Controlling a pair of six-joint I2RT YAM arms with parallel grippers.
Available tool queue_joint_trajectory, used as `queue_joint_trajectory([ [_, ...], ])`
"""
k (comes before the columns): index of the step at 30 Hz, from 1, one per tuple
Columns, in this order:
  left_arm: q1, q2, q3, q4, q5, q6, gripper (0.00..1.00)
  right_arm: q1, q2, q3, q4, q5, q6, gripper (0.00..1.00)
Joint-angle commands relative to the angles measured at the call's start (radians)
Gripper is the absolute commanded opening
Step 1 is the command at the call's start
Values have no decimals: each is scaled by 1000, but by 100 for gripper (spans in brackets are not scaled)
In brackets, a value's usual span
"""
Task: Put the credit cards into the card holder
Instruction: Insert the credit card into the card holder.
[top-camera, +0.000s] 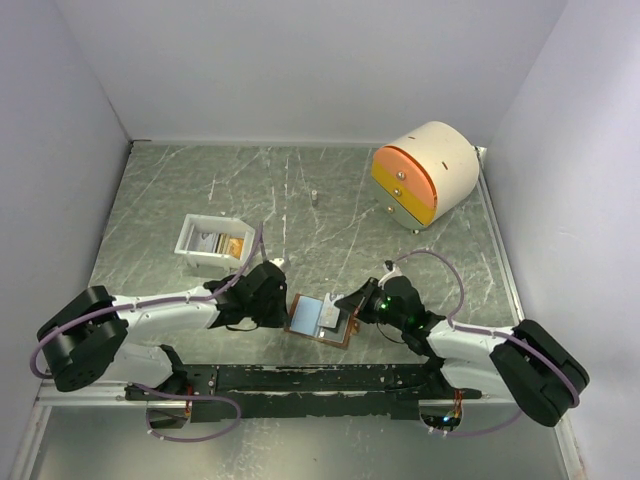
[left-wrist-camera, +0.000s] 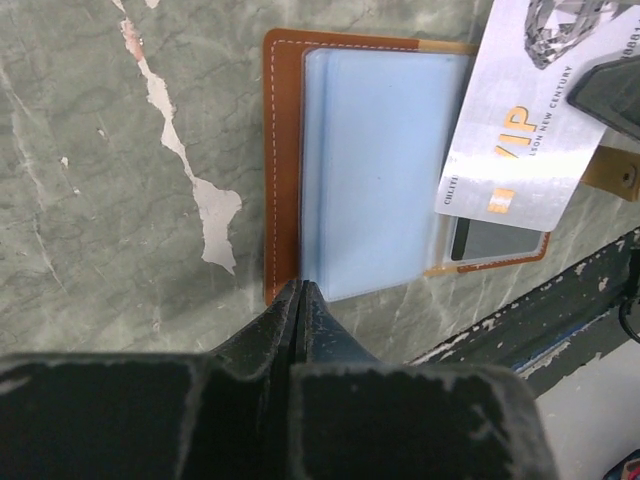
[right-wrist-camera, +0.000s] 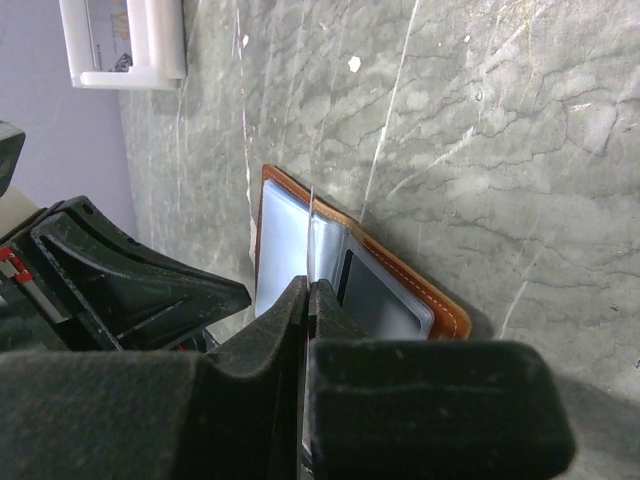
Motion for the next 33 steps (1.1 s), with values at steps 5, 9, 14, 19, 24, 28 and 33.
queue_joint_trajectory([
  [5, -7, 41, -17, 9, -22, -6, 7, -7, 46, -16, 79, -8, 21, 0],
  [9, -8, 46, -29, 40, 3, -10, 7, -7, 69, -21, 112, -19, 33, 0],
  [14, -11, 51, -39, 63, 18, -21, 7, -7, 80, -26, 131, -25, 40, 0],
  [19, -17, 54, -39, 69, 20, -26, 7, -7, 71, -23, 131, -28, 41, 0],
  [24, -26, 58, -38, 72, 23, -35, 7, -8, 85, -23, 134, -28, 43, 0],
  [28, -39, 61, -32, 74, 21, -44, 7, -10, 109, -33, 156, -36, 54, 0],
  [33, -49, 80, -31, 76, 19, -48, 7, -10, 115, -52, 168, -33, 57, 0],
])
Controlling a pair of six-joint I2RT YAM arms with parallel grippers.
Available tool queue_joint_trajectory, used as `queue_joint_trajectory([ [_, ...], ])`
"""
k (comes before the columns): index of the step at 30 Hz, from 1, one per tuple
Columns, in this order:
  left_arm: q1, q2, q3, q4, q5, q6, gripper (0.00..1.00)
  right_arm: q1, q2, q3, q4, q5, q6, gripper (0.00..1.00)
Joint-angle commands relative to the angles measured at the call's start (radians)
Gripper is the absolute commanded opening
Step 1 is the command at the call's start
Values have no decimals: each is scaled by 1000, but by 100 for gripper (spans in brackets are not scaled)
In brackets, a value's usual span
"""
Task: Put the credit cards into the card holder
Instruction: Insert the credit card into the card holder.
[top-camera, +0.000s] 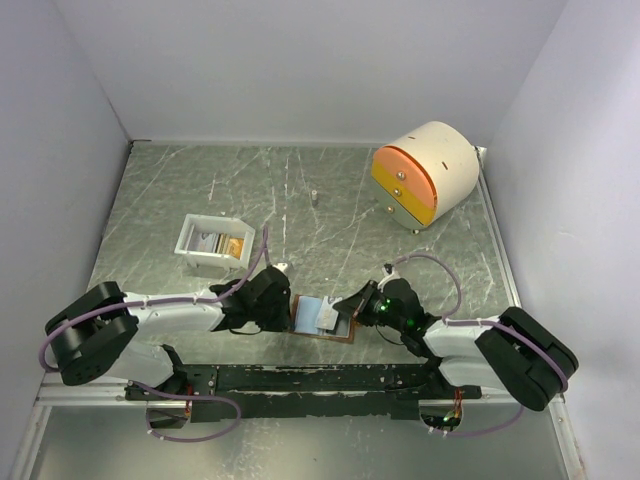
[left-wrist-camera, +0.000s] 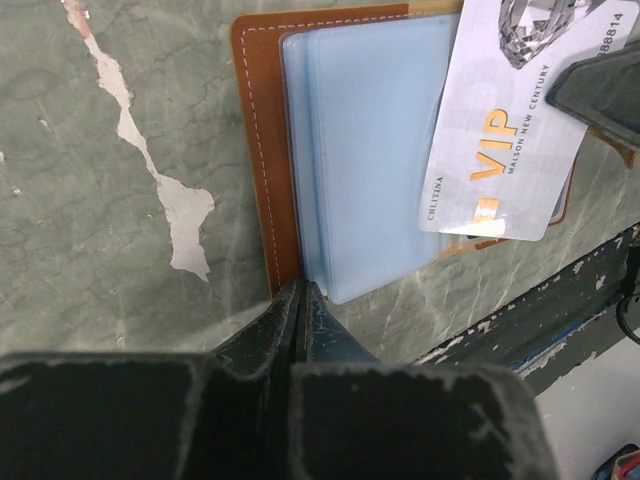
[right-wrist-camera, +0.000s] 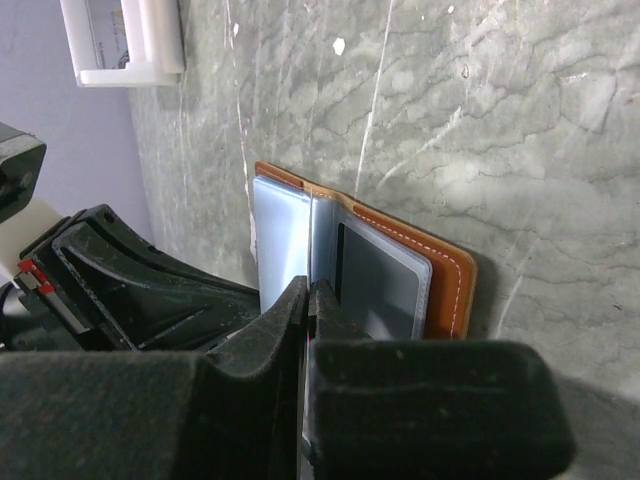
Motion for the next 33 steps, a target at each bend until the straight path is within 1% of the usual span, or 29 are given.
queue_joint_trajectory([
  [1, -19, 34, -8, 9, 12, -9, 7, -6, 3, -24, 25, -2, -4, 0],
  [8, -27, 42, -4, 8, 7, -12, 7, -6, 19, -18, 2, -37, -28, 0],
  [22, -36, 45, -10, 13, -4, -23, 7, -8, 67, -27, 23, -58, -19, 0],
  [25, -38, 46, -7, 12, -8, -23, 7, -8, 89, -32, 44, -63, -12, 3],
  [28, -39, 51, -4, 7, -9, -20, 7, -13, 86, -36, 46, -57, -21, 3],
  [33, -39, 57, -8, 0, -21, -20, 7, -42, 34, -11, -40, -62, -93, 0],
])
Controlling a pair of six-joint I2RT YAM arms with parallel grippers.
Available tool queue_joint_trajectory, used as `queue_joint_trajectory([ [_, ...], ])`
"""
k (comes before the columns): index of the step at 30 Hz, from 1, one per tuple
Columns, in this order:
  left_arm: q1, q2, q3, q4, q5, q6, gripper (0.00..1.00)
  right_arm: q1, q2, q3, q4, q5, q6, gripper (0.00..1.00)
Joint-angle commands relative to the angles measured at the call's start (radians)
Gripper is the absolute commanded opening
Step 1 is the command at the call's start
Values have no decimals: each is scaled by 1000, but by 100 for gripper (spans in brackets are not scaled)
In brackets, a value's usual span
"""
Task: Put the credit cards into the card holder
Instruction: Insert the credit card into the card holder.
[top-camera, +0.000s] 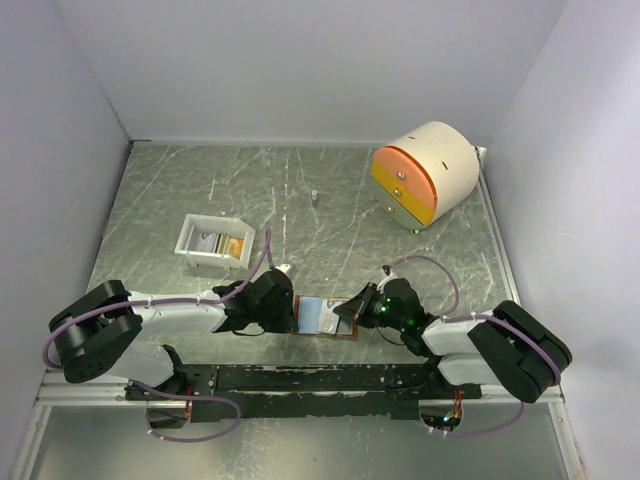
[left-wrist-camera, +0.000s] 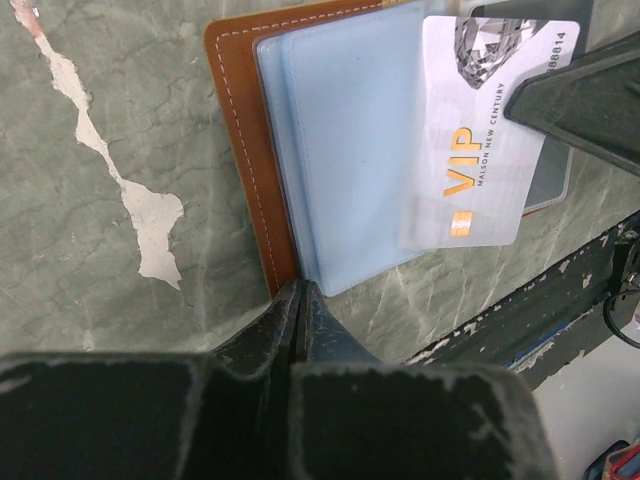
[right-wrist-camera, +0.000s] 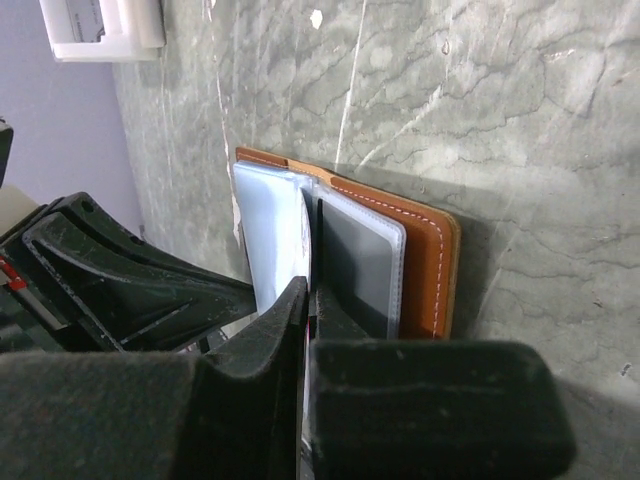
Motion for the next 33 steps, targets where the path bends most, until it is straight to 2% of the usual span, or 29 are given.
queue_joint_trajectory([
  [1, -14, 38, -9, -42, -25, 2, 7, -23, -45, 8, -102, 3, -86, 0],
  [4, -15, 44, -11, -43, -28, 2, 7, -26, -49, 19, -124, -4, -104, 0],
  [13, -16, 59, -2, -37, -22, 4, 7, -25, 84, 2, 39, -77, -95, 0],
  [24, -18, 61, 3, -33, -18, 4, 7, -24, 149, 58, 11, -106, -132, 3],
  [29, -20, 65, 6, -34, -18, 4, 7, -25, 176, 101, -48, -133, -170, 11],
  [33, -22, 60, 8, -40, -22, 4, 7, -24, 140, 171, -247, -96, -234, 24],
])
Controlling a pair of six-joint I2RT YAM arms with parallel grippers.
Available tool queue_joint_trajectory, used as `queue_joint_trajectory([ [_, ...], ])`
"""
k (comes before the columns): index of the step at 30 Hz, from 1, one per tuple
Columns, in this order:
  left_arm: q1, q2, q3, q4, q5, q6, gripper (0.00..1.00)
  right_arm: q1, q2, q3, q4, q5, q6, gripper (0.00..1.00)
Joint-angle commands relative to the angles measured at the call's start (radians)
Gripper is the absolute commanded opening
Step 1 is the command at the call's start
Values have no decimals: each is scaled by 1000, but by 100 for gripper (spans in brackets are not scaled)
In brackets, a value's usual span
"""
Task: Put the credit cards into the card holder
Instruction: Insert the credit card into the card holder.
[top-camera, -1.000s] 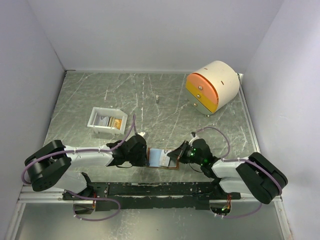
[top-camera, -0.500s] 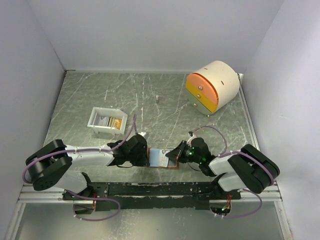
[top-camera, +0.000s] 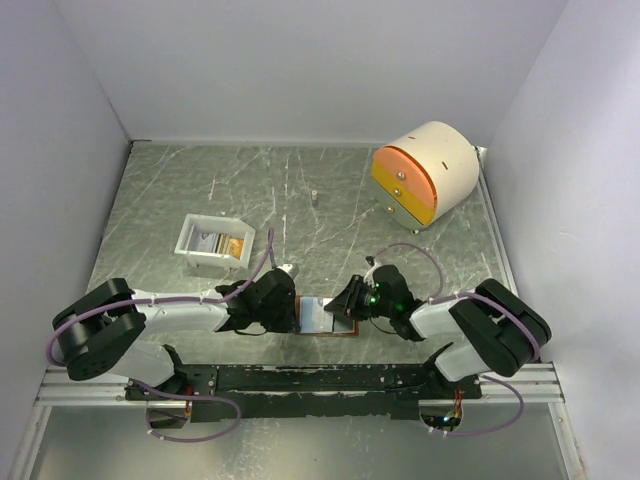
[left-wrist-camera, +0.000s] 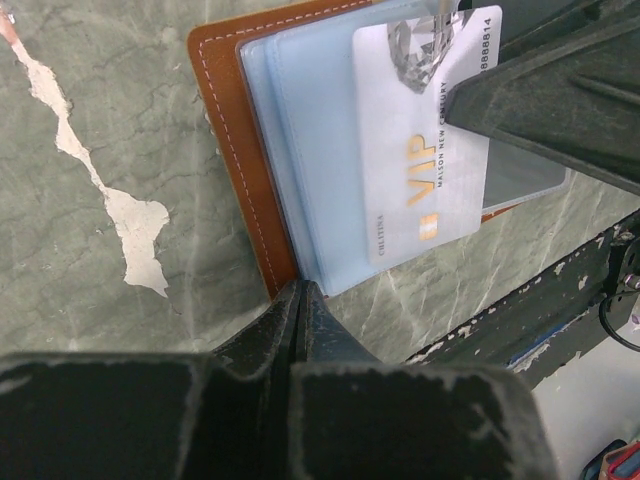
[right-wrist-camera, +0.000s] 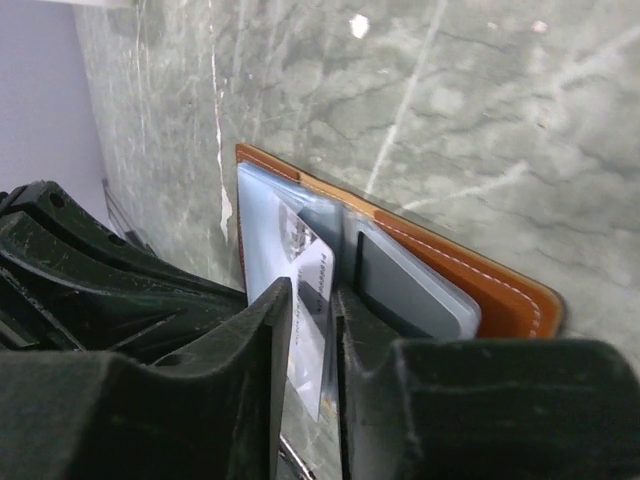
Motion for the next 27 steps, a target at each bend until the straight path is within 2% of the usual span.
queue_joint_trajectory([
  [1, -16, 37, -7, -48, -23, 10, 7, 0, -37, 74, -293, 45, -110, 27],
  [5, -16, 38, 1, -52, -26, 13, 7, -1, -113, 118, -450, 108, -145, 35],
  [12, -16, 58, 10, -49, -22, 19, 7, 0, -164, 157, -556, 124, -168, 42],
  [16, -17, 55, 9, -49, -21, 17, 7, 2, -171, 151, -544, 113, -151, 40],
  [27, -17, 67, 18, -49, -20, 17, 7, 30, -122, 119, -361, 46, -77, 31],
])
